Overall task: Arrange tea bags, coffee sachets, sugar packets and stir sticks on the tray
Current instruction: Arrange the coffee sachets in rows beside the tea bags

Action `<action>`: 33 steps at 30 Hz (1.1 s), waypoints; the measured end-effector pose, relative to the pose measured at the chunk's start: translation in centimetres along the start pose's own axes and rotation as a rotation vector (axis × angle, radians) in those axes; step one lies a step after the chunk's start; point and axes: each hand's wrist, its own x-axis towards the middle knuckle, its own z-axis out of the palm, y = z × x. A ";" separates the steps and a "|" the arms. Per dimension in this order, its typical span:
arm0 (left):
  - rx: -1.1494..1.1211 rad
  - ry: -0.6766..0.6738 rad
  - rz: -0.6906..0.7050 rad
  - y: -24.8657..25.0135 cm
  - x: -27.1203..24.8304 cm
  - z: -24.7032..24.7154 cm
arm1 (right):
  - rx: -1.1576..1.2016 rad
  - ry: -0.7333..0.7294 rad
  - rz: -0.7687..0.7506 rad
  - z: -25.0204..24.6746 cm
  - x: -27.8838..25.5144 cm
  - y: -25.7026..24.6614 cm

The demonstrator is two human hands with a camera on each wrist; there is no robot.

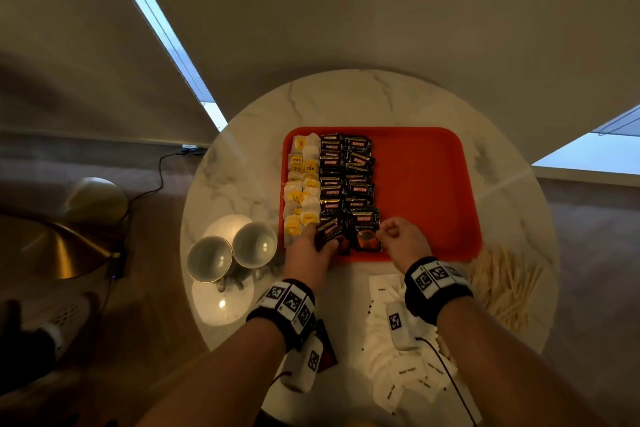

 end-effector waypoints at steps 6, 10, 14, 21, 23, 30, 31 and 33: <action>0.244 0.003 0.044 1.3 1.2 0.9 | -0.100 -0.019 0.002 0.8 0.3 0.0; 0.372 0.048 0.058 2.0 1.9 1.2 | -0.103 0.004 -0.003 1.3 0.9 0.4; 0.387 0.078 0.052 2.7 1.9 1.1 | -0.087 0.039 0.002 0.8 0.9 0.9; 0.430 -0.038 0.056 1.2 -0.5 -0.2 | -0.069 0.026 -0.198 2.0 -4.7 0.3; 0.503 -0.125 0.046 -0.4 -1.8 -1.0 | -0.162 -0.174 -0.219 3.5 -7.0 0.2; 0.610 -0.088 -0.097 -6.1 -4.7 -4.1 | -0.739 -0.605 -0.484 8.8 -10.9 1.1; 0.597 -0.077 -0.113 -6.7 -5.0 -4.4 | -0.782 -0.589 -0.515 9.2 -11.1 1.3; 0.569 -0.062 -0.134 -7.7 -5.4 -4.7 | -0.779 -0.557 -0.523 9.6 -11.2 1.4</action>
